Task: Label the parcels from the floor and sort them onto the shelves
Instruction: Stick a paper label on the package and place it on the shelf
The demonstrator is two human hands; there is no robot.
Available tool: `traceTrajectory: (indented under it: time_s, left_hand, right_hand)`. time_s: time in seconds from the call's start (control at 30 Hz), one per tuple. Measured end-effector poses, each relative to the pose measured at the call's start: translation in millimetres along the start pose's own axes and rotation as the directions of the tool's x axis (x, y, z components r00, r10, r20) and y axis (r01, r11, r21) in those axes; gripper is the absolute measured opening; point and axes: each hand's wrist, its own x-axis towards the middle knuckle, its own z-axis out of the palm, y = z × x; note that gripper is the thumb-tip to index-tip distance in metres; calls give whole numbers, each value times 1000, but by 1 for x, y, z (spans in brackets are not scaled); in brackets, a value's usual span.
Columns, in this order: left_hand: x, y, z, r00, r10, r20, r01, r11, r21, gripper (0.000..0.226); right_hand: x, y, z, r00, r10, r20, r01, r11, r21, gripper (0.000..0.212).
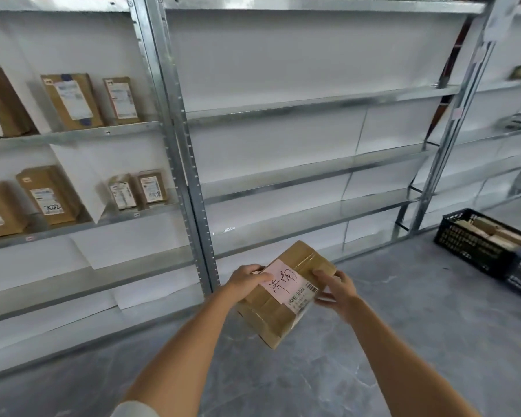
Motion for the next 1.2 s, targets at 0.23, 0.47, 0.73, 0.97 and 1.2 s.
traceTrajectory:
  time_s: [0.23, 0.47, 0.73, 0.97, 1.2]
  left_hand:
    - [177, 116, 94, 989, 115, -95, -108, 991, 85, 50]
    - [212, 133, 127, 986, 80, -147, -86, 996, -34, 60]
    - [339, 220, 217, 978, 168, 121, -175, 983, 54, 84]
    - [466, 312, 290, 905, 255, 342, -302, 949, 91, 87]
    - [543, 390, 346, 815, 294, 500, -397, 911, 110, 113]
  right_hand:
    - [123, -104, -114, 931, -128, -342, 155, 987, 52, 45]
    - [145, -112, -135, 856, -140, -498, 184, 982, 40, 51]
    - [225, -167, -244, 769, -193, -610, -18, 946, -323, 53]
    - [309, -244, -332, 694, -287, -661, -112, 864, -492, 58]
    - [349, -304, -407, 772, -305, -557, -44, 850, -525, 75]
